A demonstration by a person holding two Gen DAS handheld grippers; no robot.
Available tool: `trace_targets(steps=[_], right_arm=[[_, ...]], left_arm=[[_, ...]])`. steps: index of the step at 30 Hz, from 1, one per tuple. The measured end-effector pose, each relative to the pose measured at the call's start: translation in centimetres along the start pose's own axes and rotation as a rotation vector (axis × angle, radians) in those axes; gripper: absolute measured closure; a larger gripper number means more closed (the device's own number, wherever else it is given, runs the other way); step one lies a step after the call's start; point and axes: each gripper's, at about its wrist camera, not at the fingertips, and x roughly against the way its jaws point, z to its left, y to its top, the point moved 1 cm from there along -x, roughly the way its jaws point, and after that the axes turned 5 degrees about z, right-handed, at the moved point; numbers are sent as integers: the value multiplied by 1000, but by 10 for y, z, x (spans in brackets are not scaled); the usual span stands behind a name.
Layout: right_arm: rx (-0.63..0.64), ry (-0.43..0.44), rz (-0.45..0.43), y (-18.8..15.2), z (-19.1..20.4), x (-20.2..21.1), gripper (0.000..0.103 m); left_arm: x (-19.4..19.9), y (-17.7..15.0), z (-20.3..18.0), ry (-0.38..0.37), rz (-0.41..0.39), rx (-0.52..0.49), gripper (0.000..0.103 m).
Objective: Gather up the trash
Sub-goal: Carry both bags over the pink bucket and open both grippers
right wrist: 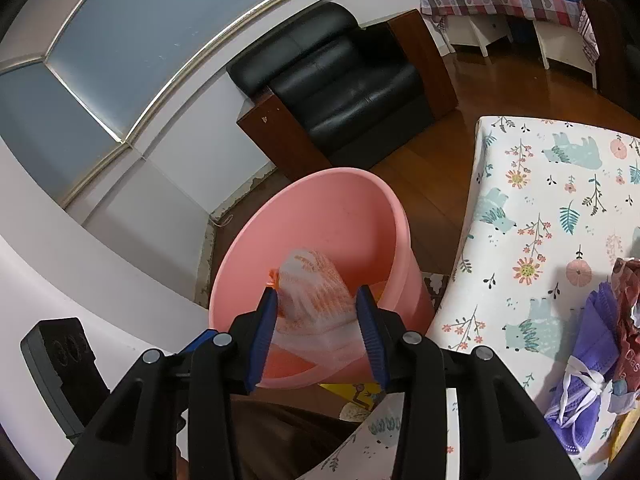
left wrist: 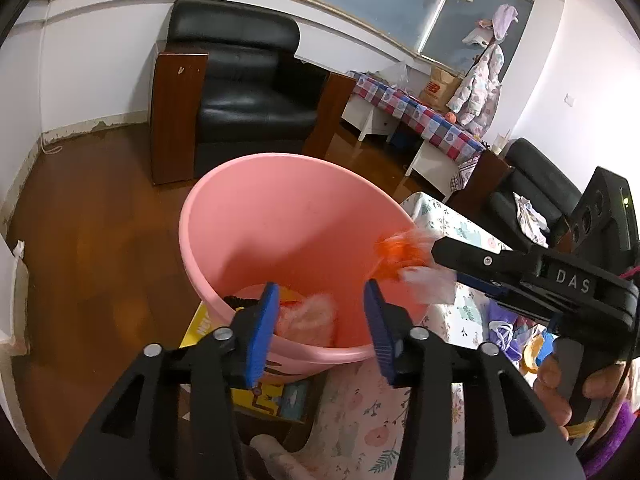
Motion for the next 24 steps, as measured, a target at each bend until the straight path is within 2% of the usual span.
trace_targets(steps=[7, 18, 24], right_arm=[[-4, -3, 0, -3, -2, 1, 58], [-20, -1, -11, -15, -8, 17, 56], [-23, -12, -13, -27, -13, 34, 56]], left_arm=[[0, -1, 3, -10, 7, 24, 55], [6, -7, -8, -26, -9, -17, 56], [7, -7, -19, -32, 10, -34, 56]])
